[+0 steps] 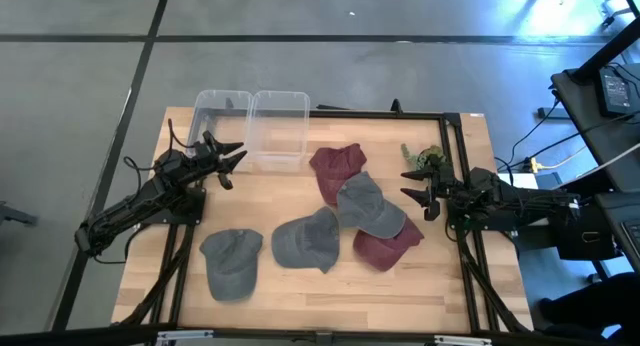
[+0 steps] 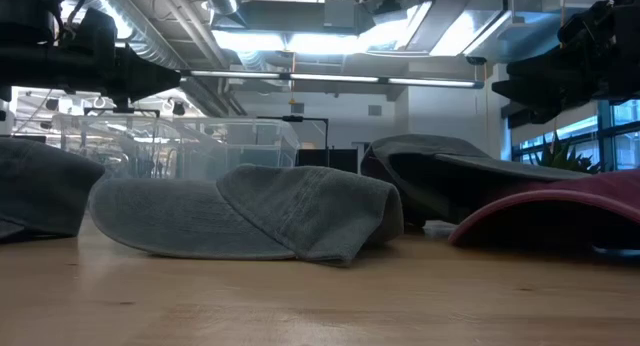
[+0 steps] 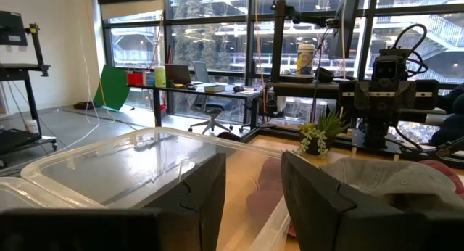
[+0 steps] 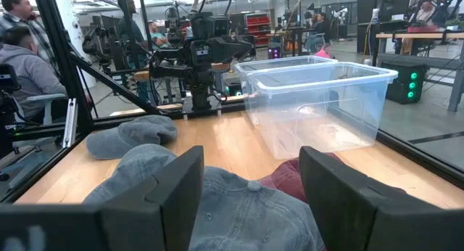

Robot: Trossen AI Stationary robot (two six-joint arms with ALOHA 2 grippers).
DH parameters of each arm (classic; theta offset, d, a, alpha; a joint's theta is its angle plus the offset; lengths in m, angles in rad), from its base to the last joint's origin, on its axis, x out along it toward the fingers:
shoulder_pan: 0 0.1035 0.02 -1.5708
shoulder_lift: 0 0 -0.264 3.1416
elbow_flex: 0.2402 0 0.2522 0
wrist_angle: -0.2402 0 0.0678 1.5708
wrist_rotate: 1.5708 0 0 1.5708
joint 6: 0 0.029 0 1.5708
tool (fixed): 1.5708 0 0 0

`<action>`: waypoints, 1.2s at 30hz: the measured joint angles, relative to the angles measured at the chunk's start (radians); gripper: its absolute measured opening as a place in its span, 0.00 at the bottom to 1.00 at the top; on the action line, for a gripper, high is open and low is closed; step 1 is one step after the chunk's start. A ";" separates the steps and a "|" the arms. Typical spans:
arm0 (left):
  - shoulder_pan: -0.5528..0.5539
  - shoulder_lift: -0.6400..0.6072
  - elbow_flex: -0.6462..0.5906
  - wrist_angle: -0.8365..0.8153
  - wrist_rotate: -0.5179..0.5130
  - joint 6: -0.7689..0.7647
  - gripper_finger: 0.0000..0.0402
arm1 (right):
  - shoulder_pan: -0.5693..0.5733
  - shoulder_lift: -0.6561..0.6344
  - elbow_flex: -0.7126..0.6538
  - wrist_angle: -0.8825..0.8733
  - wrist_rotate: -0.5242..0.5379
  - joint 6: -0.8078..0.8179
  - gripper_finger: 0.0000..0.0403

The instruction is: Pick & Place hat

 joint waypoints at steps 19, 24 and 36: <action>0.000 0.000 0.000 0.014 0.000 -0.058 0.32 | 0.000 0.000 0.000 0.000 0.001 -0.029 0.56; 0.000 0.000 0.000 0.018 0.065 -0.085 0.32 | 0.000 0.000 0.000 0.000 0.001 -0.028 0.56; -0.005 0.000 0.000 0.016 0.313 -0.227 0.48 | 0.000 0.000 0.000 0.001 0.001 -0.030 0.56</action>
